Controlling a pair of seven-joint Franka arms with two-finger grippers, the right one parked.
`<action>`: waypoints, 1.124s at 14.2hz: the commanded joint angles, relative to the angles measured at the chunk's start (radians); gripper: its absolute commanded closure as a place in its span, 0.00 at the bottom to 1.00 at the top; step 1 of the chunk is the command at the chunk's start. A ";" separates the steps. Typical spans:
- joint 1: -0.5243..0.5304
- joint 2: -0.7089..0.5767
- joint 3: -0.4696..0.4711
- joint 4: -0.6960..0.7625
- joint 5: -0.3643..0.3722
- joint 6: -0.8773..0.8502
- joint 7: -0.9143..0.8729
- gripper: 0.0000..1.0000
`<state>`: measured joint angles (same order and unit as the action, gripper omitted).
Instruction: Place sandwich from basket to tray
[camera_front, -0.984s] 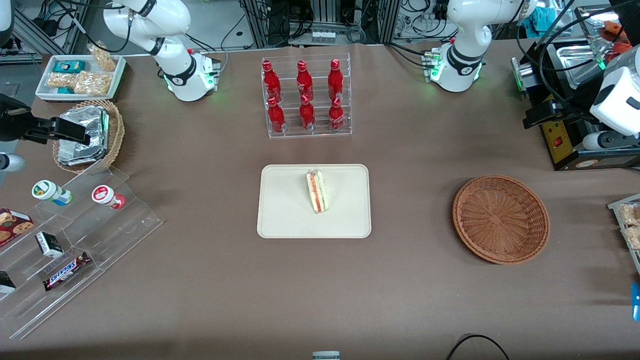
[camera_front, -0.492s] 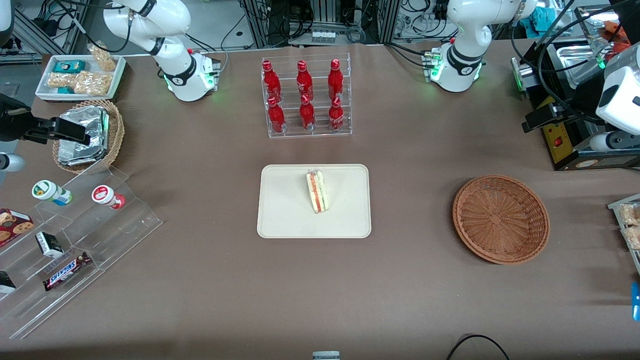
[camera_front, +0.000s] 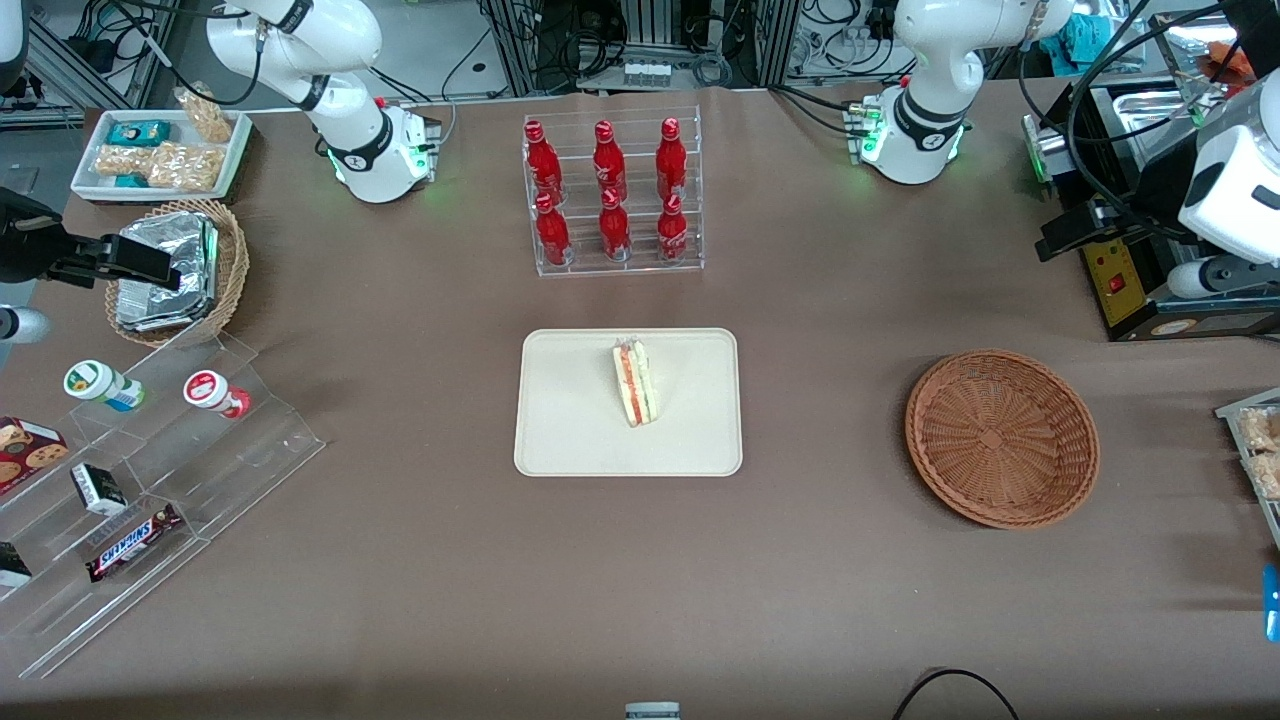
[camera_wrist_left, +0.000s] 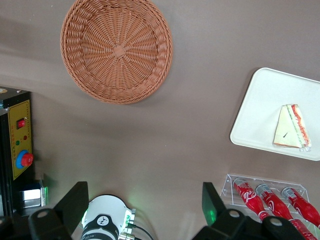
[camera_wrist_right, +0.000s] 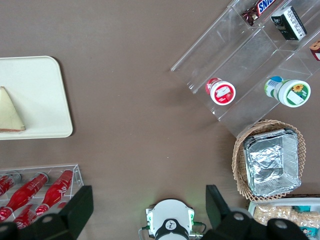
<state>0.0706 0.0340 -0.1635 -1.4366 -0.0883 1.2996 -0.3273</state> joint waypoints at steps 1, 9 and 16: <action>0.006 -0.019 -0.008 -0.010 0.002 0.004 -0.006 0.00; 0.006 -0.028 -0.070 -0.028 0.105 0.026 -0.001 0.00; 0.006 -0.031 -0.071 -0.038 0.107 0.038 -0.009 0.00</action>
<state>0.0704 0.0324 -0.2263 -1.4421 0.0063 1.3172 -0.3268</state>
